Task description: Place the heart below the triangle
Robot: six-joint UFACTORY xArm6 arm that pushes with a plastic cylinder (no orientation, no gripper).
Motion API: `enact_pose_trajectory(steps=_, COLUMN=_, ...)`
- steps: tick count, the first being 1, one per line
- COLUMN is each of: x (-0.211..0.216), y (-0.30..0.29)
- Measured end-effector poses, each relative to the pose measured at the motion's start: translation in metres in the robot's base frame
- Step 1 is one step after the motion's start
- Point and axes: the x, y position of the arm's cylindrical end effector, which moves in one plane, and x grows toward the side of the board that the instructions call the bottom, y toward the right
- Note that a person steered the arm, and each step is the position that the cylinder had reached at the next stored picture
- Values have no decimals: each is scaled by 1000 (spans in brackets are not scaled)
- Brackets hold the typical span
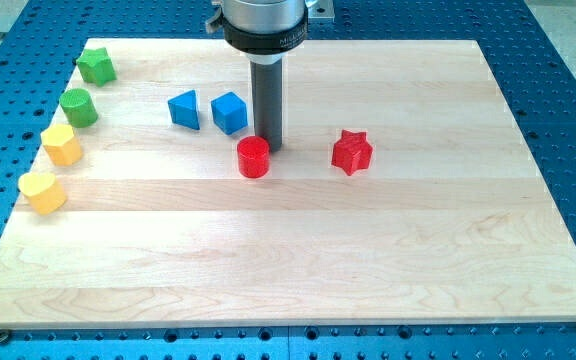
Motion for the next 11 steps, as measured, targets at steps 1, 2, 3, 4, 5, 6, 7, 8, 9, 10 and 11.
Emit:
enact_pose_trajectory(steps=1, x=-9, y=-39)
enact_pose_trajectory(steps=2, x=25, y=-69)
enact_pose_trajectory(steps=3, x=40, y=-27)
enact_pose_trajectory(steps=4, x=41, y=20)
enact_pose_trajectory(steps=5, x=118, y=-74)
enact_pose_trajectory(steps=6, x=165, y=-202)
enact_pose_trajectory(steps=7, x=158, y=-278)
enact_pose_trajectory(steps=8, x=124, y=-265)
enact_pose_trajectory(steps=9, x=89, y=-253)
enact_pose_trajectory(steps=10, x=62, y=-237)
enact_pose_trajectory(steps=11, x=60, y=-244)
